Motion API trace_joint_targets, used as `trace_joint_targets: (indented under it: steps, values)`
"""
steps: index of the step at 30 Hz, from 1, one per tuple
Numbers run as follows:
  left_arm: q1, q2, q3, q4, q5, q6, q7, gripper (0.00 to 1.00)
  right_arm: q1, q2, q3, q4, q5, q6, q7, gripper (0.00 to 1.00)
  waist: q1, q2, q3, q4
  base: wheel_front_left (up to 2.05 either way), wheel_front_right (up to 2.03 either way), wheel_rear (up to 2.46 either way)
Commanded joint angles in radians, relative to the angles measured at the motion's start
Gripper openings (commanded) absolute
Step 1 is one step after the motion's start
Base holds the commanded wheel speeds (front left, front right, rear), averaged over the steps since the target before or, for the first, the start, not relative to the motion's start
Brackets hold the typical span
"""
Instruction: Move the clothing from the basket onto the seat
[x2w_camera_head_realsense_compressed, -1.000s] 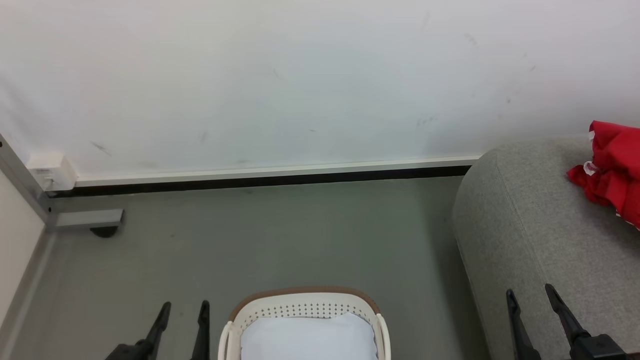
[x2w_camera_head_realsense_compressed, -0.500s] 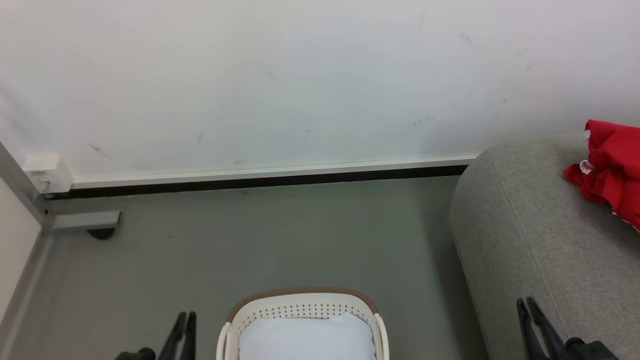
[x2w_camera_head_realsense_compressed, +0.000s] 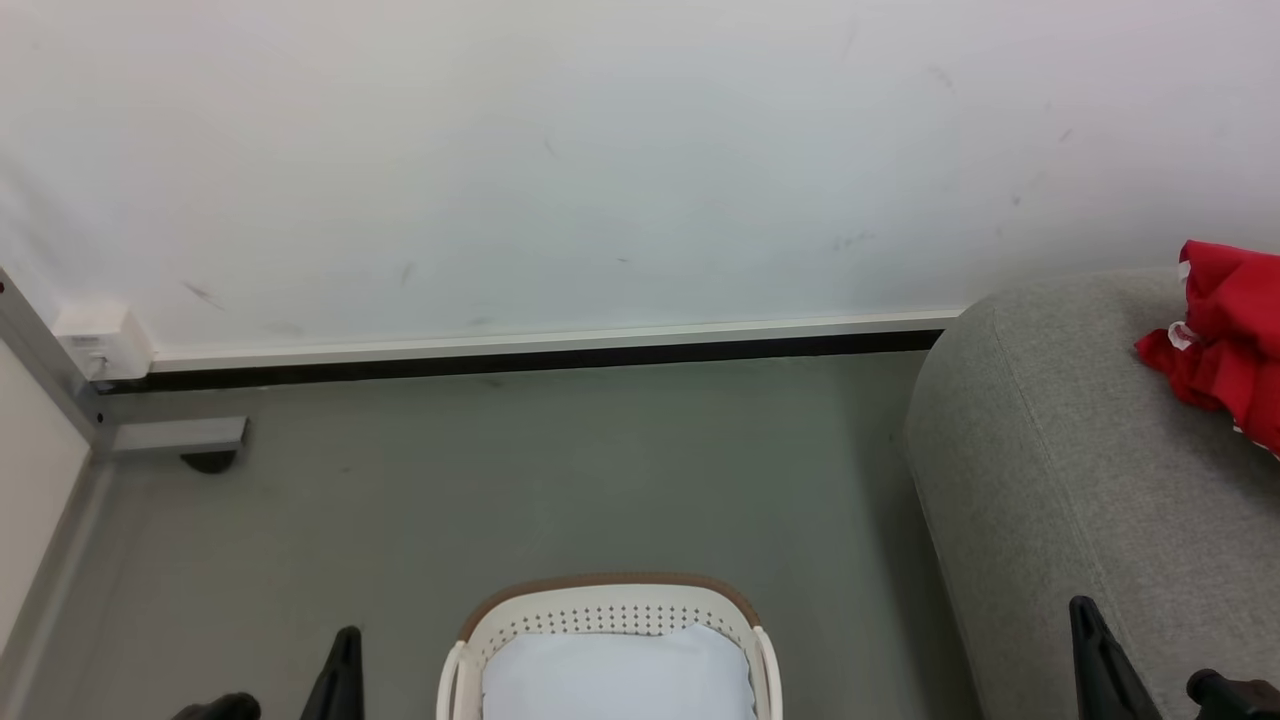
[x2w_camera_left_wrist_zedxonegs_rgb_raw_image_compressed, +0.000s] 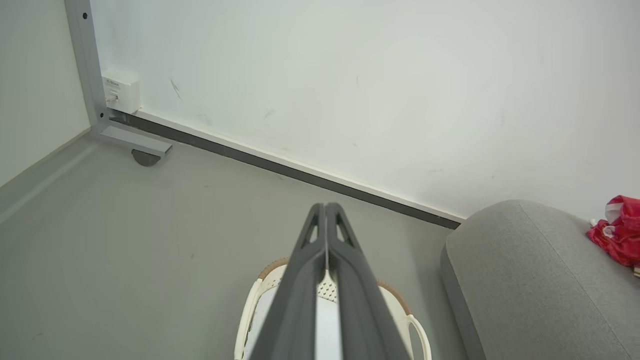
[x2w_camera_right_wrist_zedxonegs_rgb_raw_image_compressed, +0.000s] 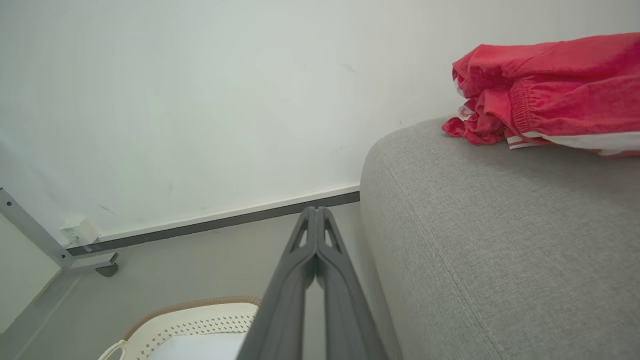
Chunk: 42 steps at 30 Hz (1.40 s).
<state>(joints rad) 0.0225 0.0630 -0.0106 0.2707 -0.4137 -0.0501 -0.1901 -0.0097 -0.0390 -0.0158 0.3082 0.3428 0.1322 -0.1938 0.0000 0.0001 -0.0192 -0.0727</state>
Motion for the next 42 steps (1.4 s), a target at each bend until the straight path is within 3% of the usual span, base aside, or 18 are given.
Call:
trace_joint_targets:
  steps: [1, 25, 42]
  values:
    - [-0.025, 0.001, 0.007, -0.018, -0.044, -0.004, 0.008, 0.00, -0.024, -0.008, -0.008, -0.020, 0.042, -0.001, 0.008, 0.00, 0.0000, -0.0001, 0.000, 0.001, 0.00, 0.00, 0.00]
    - [-0.060, -0.002, 0.043, -0.024, -0.412, -0.029, 0.101, 0.00, -0.050, -0.011, -0.037, -0.036, 0.431, -0.001, 0.103, 0.00, 0.0000, -0.0001, 0.005, 0.017, 0.00, 0.00, 0.00]
    - [-0.080, -0.005, 0.064, -0.025, -0.609, -0.043, 0.153, 0.00, -0.064, -0.012, -0.053, -0.045, 0.642, -0.001, 0.155, 0.00, 0.0000, -0.0001, 0.008, 0.027, 0.00, 0.00, 0.00]
